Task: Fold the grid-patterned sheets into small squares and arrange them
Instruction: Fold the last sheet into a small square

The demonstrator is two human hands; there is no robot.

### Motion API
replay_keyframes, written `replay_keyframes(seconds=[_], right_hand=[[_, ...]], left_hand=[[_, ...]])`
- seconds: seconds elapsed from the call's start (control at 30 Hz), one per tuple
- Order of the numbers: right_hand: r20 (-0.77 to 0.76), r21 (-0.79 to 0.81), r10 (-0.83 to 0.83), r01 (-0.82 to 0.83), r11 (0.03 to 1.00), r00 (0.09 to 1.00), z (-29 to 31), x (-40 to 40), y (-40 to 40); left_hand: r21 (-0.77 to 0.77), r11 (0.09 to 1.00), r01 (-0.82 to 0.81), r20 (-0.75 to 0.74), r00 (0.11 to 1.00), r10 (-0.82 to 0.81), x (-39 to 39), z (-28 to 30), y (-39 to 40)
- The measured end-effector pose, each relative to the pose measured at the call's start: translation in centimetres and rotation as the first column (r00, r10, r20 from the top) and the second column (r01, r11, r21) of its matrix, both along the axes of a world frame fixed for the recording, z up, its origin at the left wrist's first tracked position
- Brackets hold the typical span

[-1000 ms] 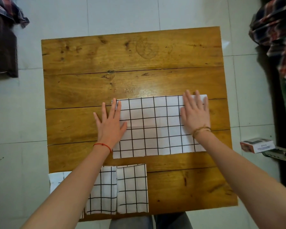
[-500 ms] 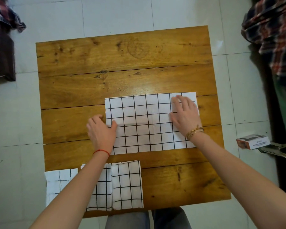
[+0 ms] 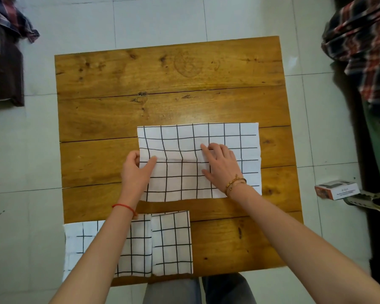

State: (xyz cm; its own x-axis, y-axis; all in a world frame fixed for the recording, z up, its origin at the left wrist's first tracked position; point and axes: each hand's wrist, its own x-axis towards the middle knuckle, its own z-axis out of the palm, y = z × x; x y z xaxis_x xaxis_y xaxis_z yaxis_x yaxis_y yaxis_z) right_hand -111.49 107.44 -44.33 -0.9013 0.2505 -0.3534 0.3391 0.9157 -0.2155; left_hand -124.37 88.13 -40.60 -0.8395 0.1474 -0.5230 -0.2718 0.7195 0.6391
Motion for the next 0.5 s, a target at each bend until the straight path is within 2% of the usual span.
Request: replay_keyframes(seconds=[0.23,0.33,0.4,0.5], right_hand=[[-0.023,-0.008,0.063,-0.063,0.998,0.998,-0.4,-2.9,-3.5],[0.000,-0.003,0.063,-0.063,0.998,0.998,-0.4,-4.0,-4.8],[-0.003,-0.015,0.054,-0.054,0.998,0.999,0.0,-4.5,-5.4],[-0.094,-0.105,-0.021,0.011,0.994,0.995,1.2,-4.3,-5.1]], left_hand=[[0.118,0.922,0.368,-0.018,0.930,-0.368,-1.1,6.4,-0.6],[0.129,0.889,0.439,0.003,0.897,-0.443,-0.8,6.4,0.4],[0.192,0.866,0.461,0.036,0.879,-0.476,-0.3,5.7,1.4],[0.227,0.843,0.488,0.004,0.865,-0.502,1.0,5.3,4.0]])
